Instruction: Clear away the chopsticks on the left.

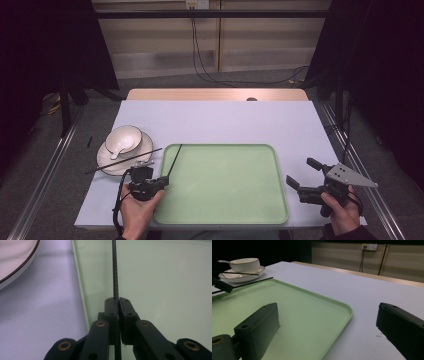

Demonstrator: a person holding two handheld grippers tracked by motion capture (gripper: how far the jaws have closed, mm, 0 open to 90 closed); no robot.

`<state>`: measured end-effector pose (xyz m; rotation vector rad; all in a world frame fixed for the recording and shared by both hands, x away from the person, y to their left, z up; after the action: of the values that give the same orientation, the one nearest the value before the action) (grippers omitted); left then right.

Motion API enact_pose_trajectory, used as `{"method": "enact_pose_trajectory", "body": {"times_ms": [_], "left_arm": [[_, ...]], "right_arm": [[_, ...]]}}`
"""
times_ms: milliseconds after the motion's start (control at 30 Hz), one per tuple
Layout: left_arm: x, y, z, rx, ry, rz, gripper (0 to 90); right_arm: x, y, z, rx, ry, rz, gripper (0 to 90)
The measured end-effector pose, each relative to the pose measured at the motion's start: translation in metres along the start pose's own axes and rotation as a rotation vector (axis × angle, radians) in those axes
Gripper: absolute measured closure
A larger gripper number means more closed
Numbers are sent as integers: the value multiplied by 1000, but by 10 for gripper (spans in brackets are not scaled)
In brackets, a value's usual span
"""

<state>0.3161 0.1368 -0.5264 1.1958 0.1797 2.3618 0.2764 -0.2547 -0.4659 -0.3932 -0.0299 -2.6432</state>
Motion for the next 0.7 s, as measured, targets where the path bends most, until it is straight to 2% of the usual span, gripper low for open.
{"method": "enact_pose_trajectory", "body": {"times_ms": [133,200,333,700], "left_arm": [[-6,-2,-3,15,-22,4,858],[-9,-2,-6,1,-44,4,857],[-13,-5,-5,5,-49,21,856],[-13,-4,-6,-5,-48,5,828]], "right_arm": [[0,-1,-1,-2,-6,4,41],[0,0,-1,4,-4,3,41],[0,-1,-1,8,-6,6,42],[-1,-1,-1,8,-7,5,42]]}}
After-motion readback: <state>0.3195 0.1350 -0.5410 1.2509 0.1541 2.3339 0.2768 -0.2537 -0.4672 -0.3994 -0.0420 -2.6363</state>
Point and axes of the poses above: each handheld gripper's, and its own axes: x roughly backward along the jaws, z roughly out of its top, y roughly to its right, the point moved 10 cm from there along -x, roughly forward along the jaws, and after that the axes turned 4 degrees about -z, right-handed, at the moved point
